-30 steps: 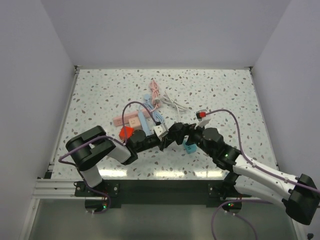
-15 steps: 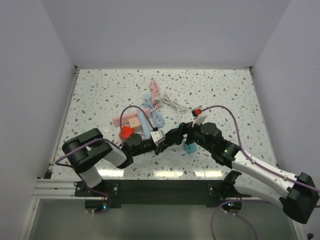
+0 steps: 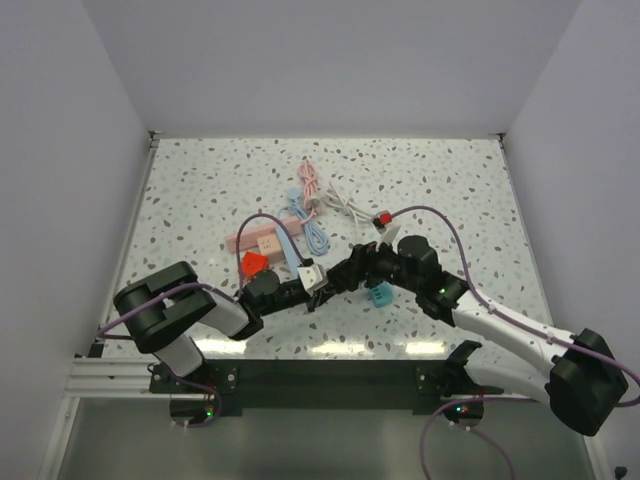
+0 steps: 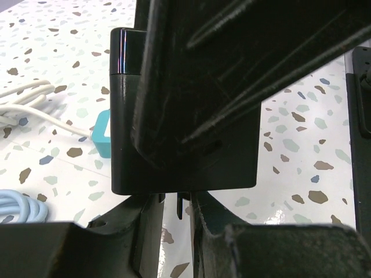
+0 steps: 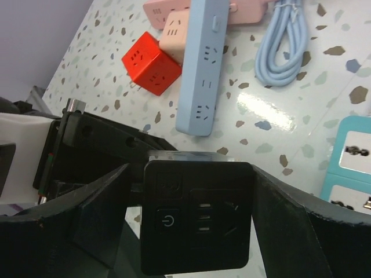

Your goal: Insert the plug

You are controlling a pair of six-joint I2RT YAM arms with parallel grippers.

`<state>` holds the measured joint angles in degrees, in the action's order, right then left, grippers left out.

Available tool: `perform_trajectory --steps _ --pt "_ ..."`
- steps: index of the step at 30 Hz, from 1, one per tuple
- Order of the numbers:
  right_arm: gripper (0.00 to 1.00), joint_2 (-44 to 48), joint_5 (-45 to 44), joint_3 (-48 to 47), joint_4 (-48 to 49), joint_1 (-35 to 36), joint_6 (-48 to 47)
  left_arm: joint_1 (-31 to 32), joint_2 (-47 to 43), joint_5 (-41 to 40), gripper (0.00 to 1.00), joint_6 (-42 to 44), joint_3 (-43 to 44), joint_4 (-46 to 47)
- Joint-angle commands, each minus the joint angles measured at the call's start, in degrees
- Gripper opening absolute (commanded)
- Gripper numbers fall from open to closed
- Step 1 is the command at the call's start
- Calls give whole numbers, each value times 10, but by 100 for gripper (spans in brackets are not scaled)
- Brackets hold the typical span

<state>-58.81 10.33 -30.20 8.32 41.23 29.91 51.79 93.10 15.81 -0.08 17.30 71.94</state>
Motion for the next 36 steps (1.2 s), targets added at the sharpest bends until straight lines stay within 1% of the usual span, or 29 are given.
perform_trajectory --steps 1,8,10,11,14,15,16,17,19,21,22,25,26,27,29,30,32,33,34,35,36 --pt "81 -9 66 -4 36 -3 15 3 -22 -12 0 24 3 75" --pt "76 7 63 11 17 -5 18 3 -41 -32 0 32 0 60" --pt "71 18 58 15 14 -5 18 3 -41 -39 0 35 0 54" --pt "58 26 56 16 12 -5 18 3 -41 -39 0 37 0 52" --pt "30 32 58 18 13 -5 16 4 -43 -39 0 35 0 51" --pt "14 33 58 20 17 -5 18 4 -44 -43 1 32 -1 49" --pt "7 32 57 23 22 -5 17 4 -45 -49 26 31 -2 45" --pt "0 30 57 26 37 -5 19 4 -47 -54 41 28 -1 41" --pt "0 23 50 31 56 -6 23 4 -53 -75 64 20 -2 22" --pt "0 16 46 31 81 -12 24 4 -63 -89 75 15 -6 4" --pt "0 13 44 26 88 -16 23 4 -67 -97 87 13 -7 -6" --pt "0 10 47 1 93 -40 13 4 -89 -134 99 5 -16 -37" --pt "0 11 50 -5 93 -48 9 4 -96 -156 100 5 -22 -45" --pt "0 12 52 -10 93 -62 7 4 -114 -181 100 -18 -23 -72" --pt "0 14 58 -25 93 -76 1 4 -136 -216 100 -32 -22 -108" --pt "0 14 61 -28 93 -89 0 4 -161 -261 100 -51 -19 -150" --pt "0 9 78 -35 100 -103 0 4 -182 -321 100 -79 -7 -214" --pt "0 4 85 -35 108 -116 1 4 -196 -383 100 -113 14 -288" --pt "0 -1 91 -35 113 -122 2 3 -201 -412 100 -132 26 -324" --pt "0 -14 104 -35 125 -127 4 4 -204 -458 100 -149 47 -359" --pt "0 -21 112 -34 133 -135 7 4 -207 -478 100 -176 55 -405"
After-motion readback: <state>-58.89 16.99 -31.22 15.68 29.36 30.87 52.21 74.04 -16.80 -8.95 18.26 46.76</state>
